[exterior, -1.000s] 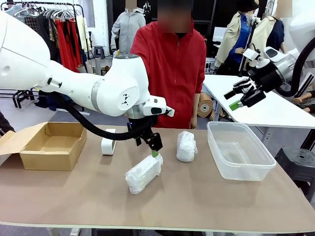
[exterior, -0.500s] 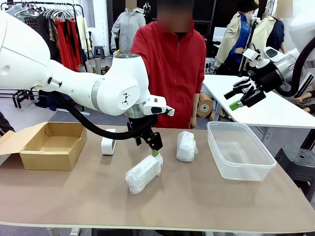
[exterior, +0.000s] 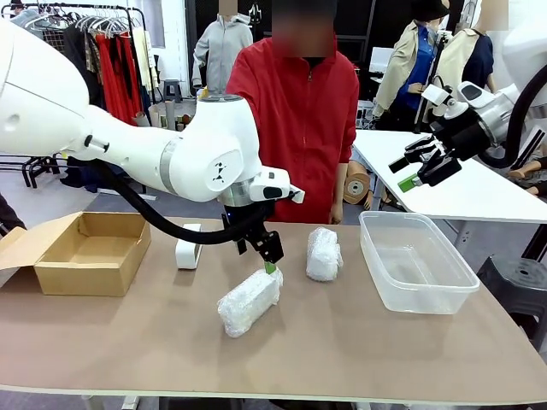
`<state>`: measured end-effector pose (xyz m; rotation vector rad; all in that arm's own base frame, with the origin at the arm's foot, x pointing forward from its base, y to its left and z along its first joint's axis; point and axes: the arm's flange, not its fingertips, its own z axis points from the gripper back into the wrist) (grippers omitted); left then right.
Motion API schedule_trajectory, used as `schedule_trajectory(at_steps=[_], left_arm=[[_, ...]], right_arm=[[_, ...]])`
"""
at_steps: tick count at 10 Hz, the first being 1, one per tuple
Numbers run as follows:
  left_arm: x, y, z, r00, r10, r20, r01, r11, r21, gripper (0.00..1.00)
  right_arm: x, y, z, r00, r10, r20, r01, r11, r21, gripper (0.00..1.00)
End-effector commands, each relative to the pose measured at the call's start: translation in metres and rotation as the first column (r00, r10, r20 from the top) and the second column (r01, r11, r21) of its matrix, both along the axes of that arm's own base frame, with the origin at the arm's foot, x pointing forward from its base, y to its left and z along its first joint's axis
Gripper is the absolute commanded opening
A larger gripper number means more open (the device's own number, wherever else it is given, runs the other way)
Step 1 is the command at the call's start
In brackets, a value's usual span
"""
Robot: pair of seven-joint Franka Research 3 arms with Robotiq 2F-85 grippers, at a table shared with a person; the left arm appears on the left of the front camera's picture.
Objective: Separate and place wrapped and unwrapped clocks.
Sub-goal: Pick up the Digital clock indicated by the person.
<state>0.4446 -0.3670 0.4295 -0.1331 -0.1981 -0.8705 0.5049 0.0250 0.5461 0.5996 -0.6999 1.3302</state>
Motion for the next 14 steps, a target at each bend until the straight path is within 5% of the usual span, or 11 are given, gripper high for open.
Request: schedule_trajectory(at_steps=[1,6,14], left_arm=[[-0.004,-0.021,-0.023,0.998,-0.04,-0.049,0.041,0.999,0.017,1.0],[-0.015,-0.018,-0.045,0.996,0.064,0.057,-0.071,0.989,0.128,1.0],[0.001,-0.006,-0.084,0.995,0.097,0.029,-0.099,0.99,0.099,1.0]], right_arm=[[0.0,0.0,0.001,1.0,0.001,0.003,-0.001,1.0,0.002,1.0],[0.0,0.0,0.001,1.0,0.001,0.003,-0.001,1.0,0.002,1.0],[0.0,0.0,0.001,1.0,0.001,0.003,-0.001,1.0,0.002,1.0]])
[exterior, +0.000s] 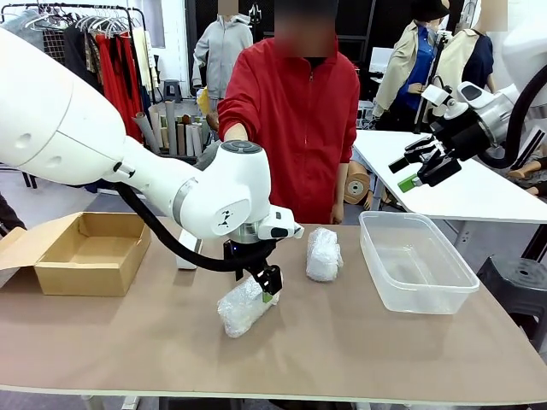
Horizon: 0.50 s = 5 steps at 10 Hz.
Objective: Separate and place wrapped and unwrapped clocks.
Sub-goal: Pick up the Digital clock indicated by the person.
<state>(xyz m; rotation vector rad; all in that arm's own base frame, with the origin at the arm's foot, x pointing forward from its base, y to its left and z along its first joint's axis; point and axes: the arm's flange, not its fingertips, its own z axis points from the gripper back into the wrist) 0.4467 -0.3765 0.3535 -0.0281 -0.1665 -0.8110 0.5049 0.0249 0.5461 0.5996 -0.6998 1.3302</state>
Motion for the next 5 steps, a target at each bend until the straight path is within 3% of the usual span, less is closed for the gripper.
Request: schedule_trajectory(at_steps=[1,5], left_arm=[[0.0021,0.0069,-0.01,1.0,0.02,-0.012,-0.02,1.0,-0.007,0.82],[0.0039,0.0005,-0.0059,0.999,0.021,-0.033,-0.021,1.0,-0.02,0.04]], right_arm=[[-0.0001,0.0004,0.0011,1.0,0.001,0.003,-0.001,1.0,0.002,1.0],[-0.0001,0.0004,0.0011,1.0,0.001,0.003,-0.001,1.0,0.002,1.0]])
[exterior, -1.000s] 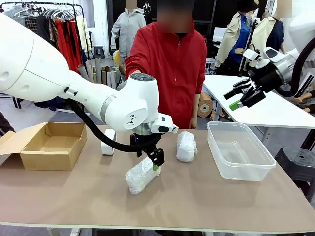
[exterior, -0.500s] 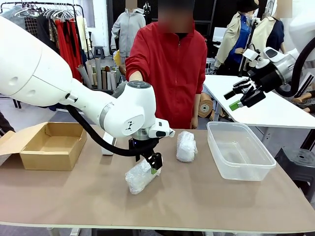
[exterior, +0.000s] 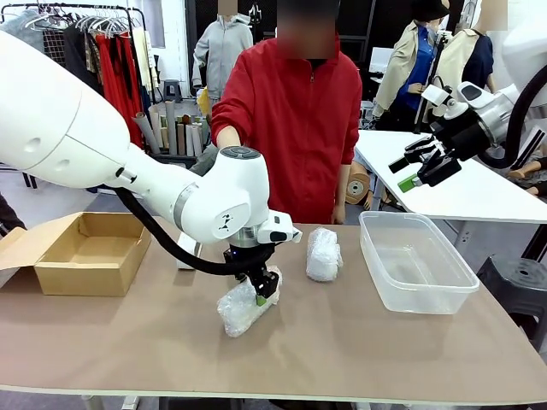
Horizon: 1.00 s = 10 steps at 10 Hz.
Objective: Separate and place wrapped and unwrapped clocks.
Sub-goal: Pick up the Digital clock indicated by the person.
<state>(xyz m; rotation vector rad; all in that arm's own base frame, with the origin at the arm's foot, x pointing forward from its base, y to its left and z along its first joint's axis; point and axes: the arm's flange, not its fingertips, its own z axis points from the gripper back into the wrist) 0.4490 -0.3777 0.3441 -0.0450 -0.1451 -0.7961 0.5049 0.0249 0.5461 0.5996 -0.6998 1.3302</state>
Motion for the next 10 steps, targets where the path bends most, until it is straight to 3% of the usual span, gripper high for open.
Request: schedule_trajectory(at_steps=[1,3,6,8,10], left_arm=[[0.001,0.0,0.011,1.0,0.017,-0.004,-0.017,1.0,-0.01,0.0],[-0.009,-0.002,0.036,1.0,0.029,-0.007,-0.029,0.999,-0.026,0.0],[-0.027,-0.002,0.101,0.998,-0.018,-0.065,0.015,0.999,-0.048,0.0],[-0.034,-0.011,0.154,0.999,-0.021,-0.046,0.023,0.999,0.04,0.0],[-0.035,-0.011,0.198,0.998,-0.063,-0.027,0.063,0.998,0.011,0.0]], right_arm=[[0.0,0.0,0.001,1.0,0.001,0.003,-0.001,1.0,0.002,1.0],[0.0,0.0,0.001,1.0,0.001,0.003,-0.001,1.0,0.002,1.0],[0.0,0.0,0.001,1.0,0.001,0.003,-0.001,1.0,0.002,1.0],[0.0,0.0,0.001,1.0,0.001,0.003,-0.001,1.0,0.002,1.0],[0.0,0.0,0.001,1.0,0.001,0.003,-0.001,1.0,0.002,1.0]])
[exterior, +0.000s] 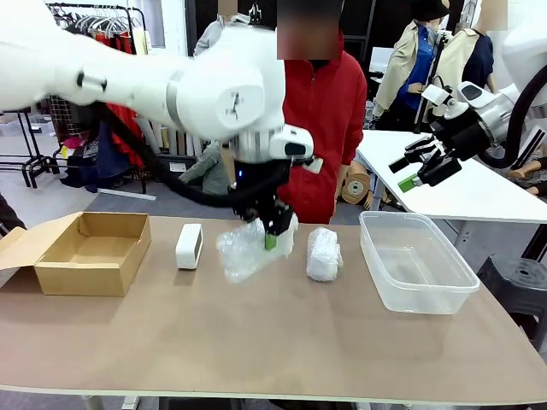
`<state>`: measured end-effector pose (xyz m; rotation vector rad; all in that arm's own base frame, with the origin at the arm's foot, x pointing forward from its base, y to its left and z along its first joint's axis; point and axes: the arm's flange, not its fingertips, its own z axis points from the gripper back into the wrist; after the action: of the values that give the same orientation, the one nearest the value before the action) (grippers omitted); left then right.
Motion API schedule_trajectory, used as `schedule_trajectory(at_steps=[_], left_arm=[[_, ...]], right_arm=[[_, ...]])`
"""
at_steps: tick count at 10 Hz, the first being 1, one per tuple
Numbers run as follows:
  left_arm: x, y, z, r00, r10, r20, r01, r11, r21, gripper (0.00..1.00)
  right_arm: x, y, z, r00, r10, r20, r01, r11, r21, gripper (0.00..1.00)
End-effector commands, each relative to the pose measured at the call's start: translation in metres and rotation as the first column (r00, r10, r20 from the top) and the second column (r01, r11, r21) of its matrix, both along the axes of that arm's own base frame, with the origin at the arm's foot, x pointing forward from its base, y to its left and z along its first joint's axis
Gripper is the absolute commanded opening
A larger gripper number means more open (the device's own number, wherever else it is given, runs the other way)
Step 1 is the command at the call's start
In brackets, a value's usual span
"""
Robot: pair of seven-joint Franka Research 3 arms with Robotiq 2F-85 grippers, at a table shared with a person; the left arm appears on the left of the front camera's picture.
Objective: Separate and place wrapped and unwrapped clocks.
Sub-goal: Pick up the Digital clock indicated by the person.
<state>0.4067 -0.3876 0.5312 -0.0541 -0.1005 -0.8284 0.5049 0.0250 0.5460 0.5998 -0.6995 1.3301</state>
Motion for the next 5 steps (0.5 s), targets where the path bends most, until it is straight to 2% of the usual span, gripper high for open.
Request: schedule_trajectory(at_steps=[1,2,4,5], left_arm=[[0.008,-0.002,0.03,0.999,-0.04,0.031,0.04,0.999,-0.004,0.0],[0.008,0.002,0.051,0.997,-0.063,0.055,0.064,0.998,-0.025,0.0],[-0.001,0.004,0.087,0.991,-0.047,0.122,0.045,0.999,0.019,0.0],[-0.003,0.009,0.101,0.988,-0.077,0.13,0.069,0.995,0.07,0.0]], right_arm=[[0.0,0.0,0.001,1.0,0.001,0.003,-0.001,1.0,0.002,1.0],[0.0,0.0,0.001,1.0,0.001,0.003,-0.001,1.0,0.002,1.0],[0.0,0.0,0.001,1.0,0.001,0.003,-0.001,1.0,0.002,1.0],[0.0,0.0,0.001,1.0,0.001,0.003,-0.001,1.0,0.002,1.0]])
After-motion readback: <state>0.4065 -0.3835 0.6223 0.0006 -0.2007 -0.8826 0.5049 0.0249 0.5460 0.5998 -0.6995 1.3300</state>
